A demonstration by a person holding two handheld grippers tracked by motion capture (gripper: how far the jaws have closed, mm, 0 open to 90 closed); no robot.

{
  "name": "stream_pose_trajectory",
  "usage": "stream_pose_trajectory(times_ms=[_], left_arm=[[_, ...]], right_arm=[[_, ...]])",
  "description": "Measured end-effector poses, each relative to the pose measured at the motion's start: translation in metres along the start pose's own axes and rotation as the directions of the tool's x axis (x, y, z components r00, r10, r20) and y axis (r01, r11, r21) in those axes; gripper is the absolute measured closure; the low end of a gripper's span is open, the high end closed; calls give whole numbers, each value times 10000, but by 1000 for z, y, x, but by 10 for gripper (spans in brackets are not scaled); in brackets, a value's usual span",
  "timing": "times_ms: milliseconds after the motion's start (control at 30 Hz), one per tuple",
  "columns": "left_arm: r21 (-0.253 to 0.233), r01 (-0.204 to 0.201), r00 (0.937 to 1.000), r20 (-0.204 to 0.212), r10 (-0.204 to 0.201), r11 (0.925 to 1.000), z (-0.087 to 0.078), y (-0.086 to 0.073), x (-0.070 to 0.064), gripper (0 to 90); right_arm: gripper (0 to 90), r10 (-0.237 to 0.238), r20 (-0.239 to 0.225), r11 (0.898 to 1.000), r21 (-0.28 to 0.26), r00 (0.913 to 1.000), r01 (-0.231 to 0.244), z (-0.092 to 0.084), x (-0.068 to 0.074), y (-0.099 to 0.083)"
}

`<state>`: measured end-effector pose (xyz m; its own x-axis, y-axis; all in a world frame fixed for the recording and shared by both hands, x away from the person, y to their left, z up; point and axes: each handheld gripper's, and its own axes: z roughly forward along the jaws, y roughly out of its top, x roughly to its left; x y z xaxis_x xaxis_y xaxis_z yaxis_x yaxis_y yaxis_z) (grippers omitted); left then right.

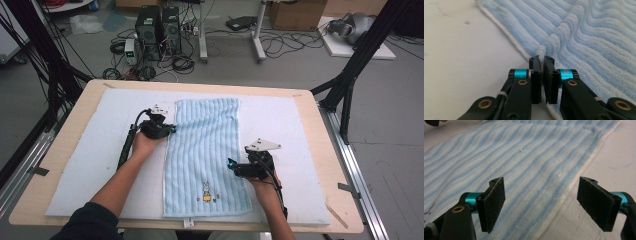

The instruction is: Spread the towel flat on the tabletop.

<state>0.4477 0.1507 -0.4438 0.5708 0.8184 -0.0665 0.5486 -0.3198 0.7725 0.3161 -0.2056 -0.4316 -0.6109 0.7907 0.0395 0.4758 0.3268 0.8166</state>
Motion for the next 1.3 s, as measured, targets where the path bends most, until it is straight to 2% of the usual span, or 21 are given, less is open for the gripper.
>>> stream_pose_trajectory(times_ms=[100,167,267,300,333,367,433,467,567,633,700,867,933,1000,1033,1067,1100,1167,1200,1233,1300], left_arm=[[-446,337,9981,-507,-360,9984,2,1,13,859],[-348,578,9948,-820,-605,9977,3,1,25,860],[-765,1019,9875,-1125,-1101,9919,2,1,36,851],[-922,1276,9837,-1155,-1379,9875,1,0,39,817],[-960,1489,9801,-1176,-1598,9842,1,-1,41,679],[-918,1845,9764,-963,-1931,9785,-1,-2,44,560],[-841,2051,9751,-681,-2109,9751,-4,-4,44,443],[-899,2025,9769,-516,-2076,9752,-7,-6,43,394],[-793,1645,9862,-42,-1654,9832,-14,-8,39,382],[-857,1485,9888,301,-1465,9852,-20,-6,35,360],[-1185,1347,9907,347,-1315,9838,-26,-5,32,368],[-1248,1219,9920,476,-1168,9847,-35,-6,28,370],[-1268,1220,9919,521,-1162,9844,-37,-9,26,370],[-1236,1190,9921,549,-1129,9852,-38,-12,24,371],[-1114,1152,9923,590,-1091,9871,-38,-13,23,373],[-920,1053,9926,699,-991,9902,-39,-13,22,372],[-931,1005,9929,727,-939,9906,-39,-13,21,372],[-1233,889,9941,728,-803,9884,-44,-16,14,383],[-1282,834,9942,784,-737,9882,-45,-17,10,388],[-1236,709,9943,885,-602,9898,-47,-20,6,388],[-1177,576,9938,1017,-457,9914,-50,-24,1,387]], right_arm=[[220,51,-21,10000,26,10000,-51,2,1,0],[220,103,-10,9999,42,9999,-103,3,2,0],[220,175,0,9998,36,9998,-175,6,2,0],[221,195,17,9998,64,9998,-195,7,2,1],[225,221,50,9997,86,9997,-222,9,2,1],[233,256,60,9996,96,9997,-257,10,2,1],[251,387,82,9992,77,9992,-387,12,2,1],[279,437,124,9990,8,9990,-438,13,2,2],[370,305,75,9995,-47,9995,-305,17,1,5],[402,287,75,9996,61,9996,-288,24,0,9],[443,485,220,9985,228,9986,-490,34,-3,14],[519,602,434,9959,643,9972,-629,54,-6,21],[619,344,571,9950,920,9978,-396,62,-7,23],[828,160,578,9957,903,9982,-212,65,-7,25],[842,-300,1245,9949,993,9918,176,66,-7,26],[847,-531,1819,9940,1040,9819,345,67,-8,27],[840,-336,2234,9953,961,9741,123,67,-13,26],[750,162,2445,9969,710,9695,-346,66,-22,24],[708,264,2679,9967,663,9631,-457,64,-23,24],[670,305,2739,9968,628,9613,-495,62,-24,24],[596,605,2394,9964,430,9690,-728,56,-26,22]])
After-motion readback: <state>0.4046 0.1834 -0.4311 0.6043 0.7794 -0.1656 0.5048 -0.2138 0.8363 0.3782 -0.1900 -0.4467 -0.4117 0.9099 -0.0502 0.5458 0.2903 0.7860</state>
